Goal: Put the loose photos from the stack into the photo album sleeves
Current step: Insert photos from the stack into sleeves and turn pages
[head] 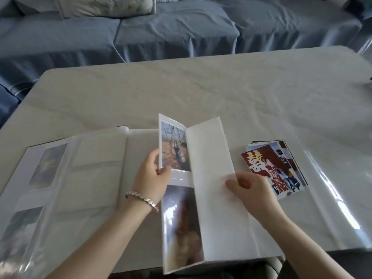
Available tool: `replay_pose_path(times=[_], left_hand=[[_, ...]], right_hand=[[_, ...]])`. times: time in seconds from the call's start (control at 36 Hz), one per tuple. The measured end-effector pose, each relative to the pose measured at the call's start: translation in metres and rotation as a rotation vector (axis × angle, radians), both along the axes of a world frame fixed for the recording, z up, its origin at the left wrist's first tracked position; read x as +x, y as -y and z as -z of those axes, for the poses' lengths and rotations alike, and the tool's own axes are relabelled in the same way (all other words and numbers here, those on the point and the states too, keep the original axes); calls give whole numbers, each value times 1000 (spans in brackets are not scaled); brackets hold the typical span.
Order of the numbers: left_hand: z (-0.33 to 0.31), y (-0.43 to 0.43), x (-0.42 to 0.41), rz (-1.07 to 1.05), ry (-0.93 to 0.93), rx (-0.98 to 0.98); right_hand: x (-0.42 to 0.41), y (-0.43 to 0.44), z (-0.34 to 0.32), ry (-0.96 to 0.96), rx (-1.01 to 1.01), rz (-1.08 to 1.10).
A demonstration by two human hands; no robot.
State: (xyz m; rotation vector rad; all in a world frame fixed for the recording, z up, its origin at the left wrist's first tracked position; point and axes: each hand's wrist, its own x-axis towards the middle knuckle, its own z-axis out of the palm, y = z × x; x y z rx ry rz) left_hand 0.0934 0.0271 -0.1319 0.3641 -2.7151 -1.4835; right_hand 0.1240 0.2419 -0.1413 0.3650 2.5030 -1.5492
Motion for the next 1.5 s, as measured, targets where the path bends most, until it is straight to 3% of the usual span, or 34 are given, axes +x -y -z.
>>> replay_pose_path(times=[0.19,0.25,0.33,0.44,0.61,0.78,1.33,1.5], left_hand=[[8,16,5,87,105,-430],[8,9,8,178,40,-539],[16,-5,10,410,-200,-635],[29,-23,14,637,-78,-712],[45,-23,9,625,101,-846],[48,-3,14,576,104,-860],[43,2,16,416,182,-848],[39,1,16,450,152,-812]], right_hand=[[0,-4,9,6,132,30],[1,-3,9,-46,220,20],[2,-11,6,-158,328,12],[-1,-33,3,-232,557,38],[-7,-63,7,91,788,-132],[-7,-70,12,109,890,-235],[-11,-78,3,138,919,-340],[-11,-83,0,14,924,-350]])
